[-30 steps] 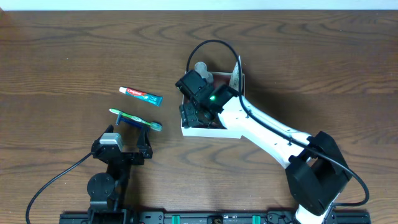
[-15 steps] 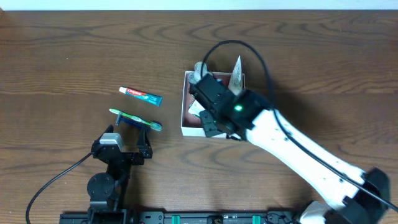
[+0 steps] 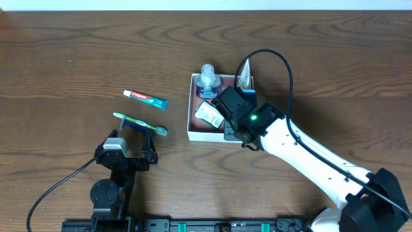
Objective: Pack container
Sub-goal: 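Withdraw the right gripper from the box to the right side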
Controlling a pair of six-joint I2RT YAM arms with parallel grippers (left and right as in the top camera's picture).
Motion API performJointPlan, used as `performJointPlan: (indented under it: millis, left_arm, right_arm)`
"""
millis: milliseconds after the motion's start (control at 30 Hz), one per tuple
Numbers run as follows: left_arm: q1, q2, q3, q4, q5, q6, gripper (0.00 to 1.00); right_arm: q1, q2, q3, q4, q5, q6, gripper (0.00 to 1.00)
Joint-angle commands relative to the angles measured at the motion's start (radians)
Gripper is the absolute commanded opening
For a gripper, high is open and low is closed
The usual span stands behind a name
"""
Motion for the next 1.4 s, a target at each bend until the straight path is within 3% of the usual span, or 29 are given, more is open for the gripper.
performJointPlan:
  millis: [0,1367]
  left_arm:
    - [0.005,-0.005,-0.016,-0.036,0.012,-0.001,0.98]
    - [0.005,-0.005,-0.016,-0.036,0.012,-0.001,0.98]
  right_arm:
    - [-0.020,-0.003,-0.016,0.028,0.010,0.032,0.04]
    - [-0.138,-0.008,-0.073,0.097,0.020,-0.139,0.05]
